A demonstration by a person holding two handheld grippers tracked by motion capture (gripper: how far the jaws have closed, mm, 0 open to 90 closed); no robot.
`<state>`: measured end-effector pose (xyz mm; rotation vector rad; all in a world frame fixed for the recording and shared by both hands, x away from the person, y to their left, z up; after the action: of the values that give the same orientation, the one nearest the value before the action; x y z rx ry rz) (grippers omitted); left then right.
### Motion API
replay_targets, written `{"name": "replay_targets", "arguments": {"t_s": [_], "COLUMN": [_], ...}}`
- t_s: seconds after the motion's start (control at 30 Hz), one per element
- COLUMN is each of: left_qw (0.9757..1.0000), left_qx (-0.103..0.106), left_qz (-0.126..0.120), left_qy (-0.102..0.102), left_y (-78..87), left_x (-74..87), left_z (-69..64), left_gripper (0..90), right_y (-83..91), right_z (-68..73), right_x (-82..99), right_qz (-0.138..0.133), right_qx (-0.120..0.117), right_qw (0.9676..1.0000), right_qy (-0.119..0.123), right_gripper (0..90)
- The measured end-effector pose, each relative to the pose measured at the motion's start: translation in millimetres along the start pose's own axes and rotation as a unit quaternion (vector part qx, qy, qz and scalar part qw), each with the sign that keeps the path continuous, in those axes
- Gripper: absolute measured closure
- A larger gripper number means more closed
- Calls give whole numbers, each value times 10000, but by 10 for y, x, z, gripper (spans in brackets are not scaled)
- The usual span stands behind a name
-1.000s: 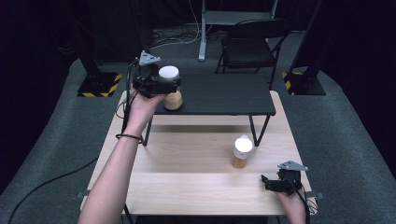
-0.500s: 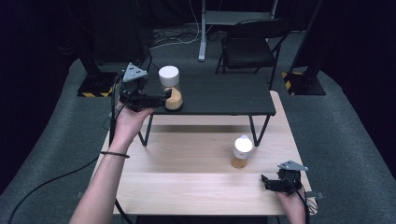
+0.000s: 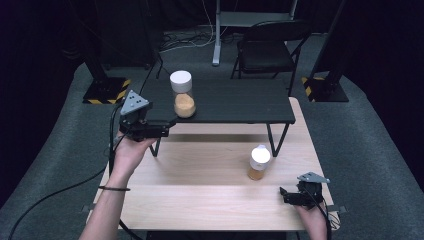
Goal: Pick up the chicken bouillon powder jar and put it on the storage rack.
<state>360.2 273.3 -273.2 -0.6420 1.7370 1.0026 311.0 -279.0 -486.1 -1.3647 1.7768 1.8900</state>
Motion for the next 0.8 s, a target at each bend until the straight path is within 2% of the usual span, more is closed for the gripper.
{"name": "replay_targets", "arguments": {"t_s": [0.37, 0.5, 0.67, 0.8], "left_qw": [9999, 9999, 9996, 9994], "left_qx": [-108, -138, -208, -271], "left_qz": [60, 26, 107, 172], "left_qy": [14, 53, 170, 111], "left_y": [142, 198, 239, 277], "left_x": [432, 627, 849, 982], "left_z": [38, 68, 141, 156], "left_gripper": [37, 35, 35, 36], "right_y": [0, 0, 0, 1], "right_z": [0, 0, 1, 2], "right_x": [0, 0, 0, 0], "right_qz": [1, 1, 0, 1], "right_qx": [2, 1, 3, 7], "right_qw": [10000, 10000, 10000, 10000], "right_qy": [-1, -1, -1, -3], "right_gripper": [56, 56, 57, 56]}}
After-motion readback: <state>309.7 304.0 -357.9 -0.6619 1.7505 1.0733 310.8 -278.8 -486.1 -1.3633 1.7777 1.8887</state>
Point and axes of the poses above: each handheld gripper's, and its own axes: y roughly backward along the jaws, x roughly out of its underside, z roughly to its left, the point moved 8 cm from there along -y, roughly forward along the jaws, and after that the axes turned 12 degrees about y, right-handed, at the moved point
